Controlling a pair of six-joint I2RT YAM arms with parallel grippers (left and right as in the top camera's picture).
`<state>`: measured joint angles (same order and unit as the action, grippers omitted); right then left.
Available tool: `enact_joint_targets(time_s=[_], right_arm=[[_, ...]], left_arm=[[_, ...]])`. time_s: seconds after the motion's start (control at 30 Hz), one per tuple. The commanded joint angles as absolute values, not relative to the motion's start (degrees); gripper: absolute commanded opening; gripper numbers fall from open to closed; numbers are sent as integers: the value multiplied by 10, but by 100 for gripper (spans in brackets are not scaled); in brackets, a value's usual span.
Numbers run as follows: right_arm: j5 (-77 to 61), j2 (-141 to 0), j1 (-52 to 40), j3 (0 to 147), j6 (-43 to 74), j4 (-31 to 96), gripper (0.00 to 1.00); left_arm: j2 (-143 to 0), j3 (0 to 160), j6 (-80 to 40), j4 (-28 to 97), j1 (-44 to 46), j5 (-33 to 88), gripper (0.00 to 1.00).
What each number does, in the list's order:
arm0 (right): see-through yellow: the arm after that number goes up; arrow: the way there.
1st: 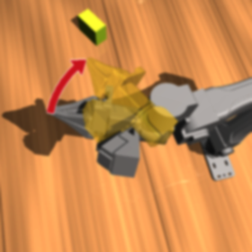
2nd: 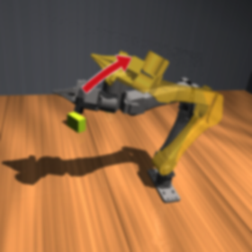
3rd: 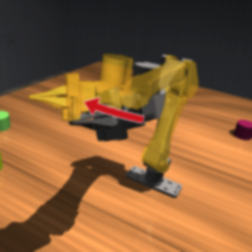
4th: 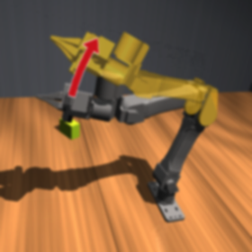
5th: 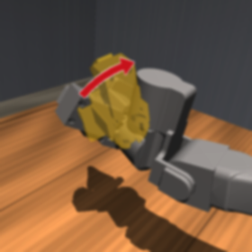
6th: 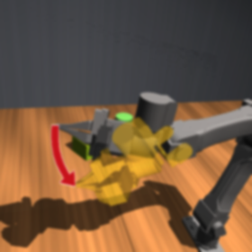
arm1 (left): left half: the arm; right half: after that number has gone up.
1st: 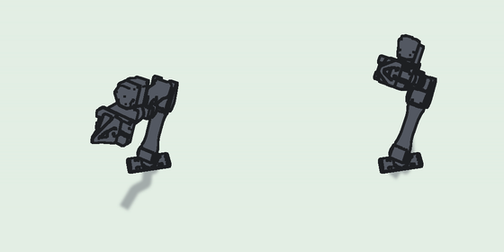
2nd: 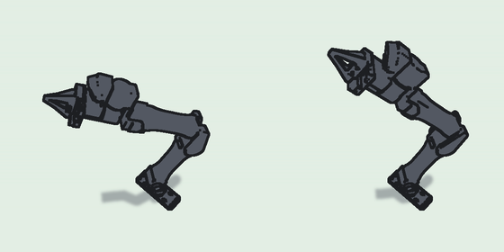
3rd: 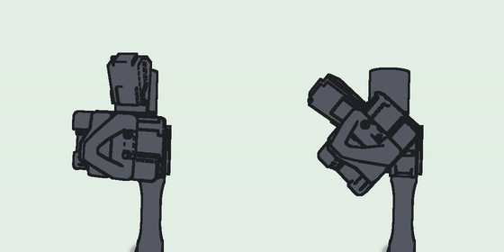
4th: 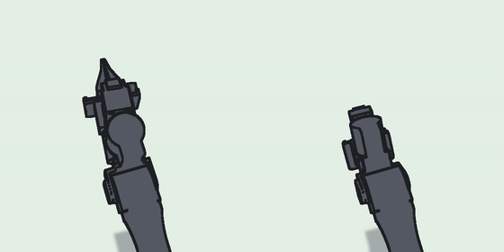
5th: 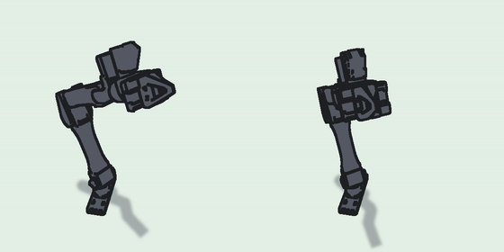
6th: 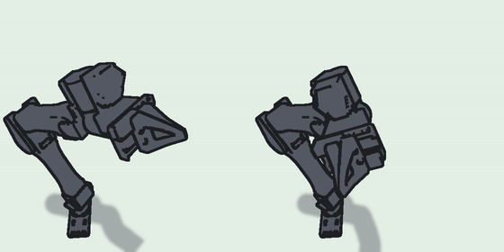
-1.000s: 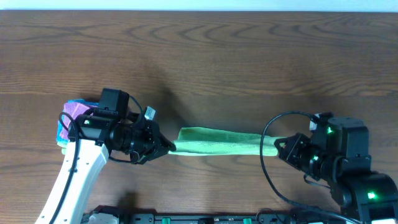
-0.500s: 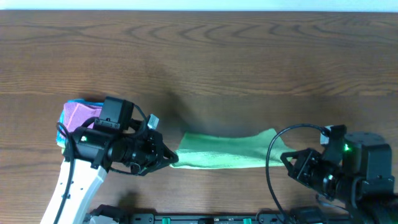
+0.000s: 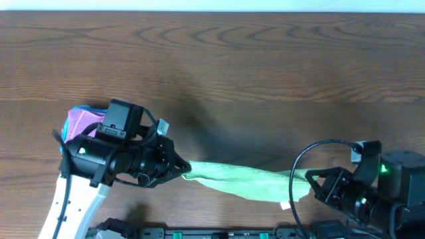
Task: Fold the cloth
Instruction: 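Lower the stretched green cloth flat onto the table with both grippers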
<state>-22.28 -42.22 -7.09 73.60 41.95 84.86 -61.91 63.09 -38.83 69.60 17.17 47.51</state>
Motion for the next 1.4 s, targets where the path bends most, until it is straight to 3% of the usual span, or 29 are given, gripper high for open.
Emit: enact_joint_targets(time_s=[0.0, 0.67, 1.37], right_arm=[[-215, -421, -76, 746, 428, 852, 1], [-135, -451, -76, 745, 415, 834, 1], [-102, -602, -76, 741, 373, 709, 1]], left_arm=[[-615, 651, -395, 706, 174, 452, 6], [-622, 651, -425, 686, 174, 394, 5], [-729, 651, -465, 524, 174, 390, 6]])
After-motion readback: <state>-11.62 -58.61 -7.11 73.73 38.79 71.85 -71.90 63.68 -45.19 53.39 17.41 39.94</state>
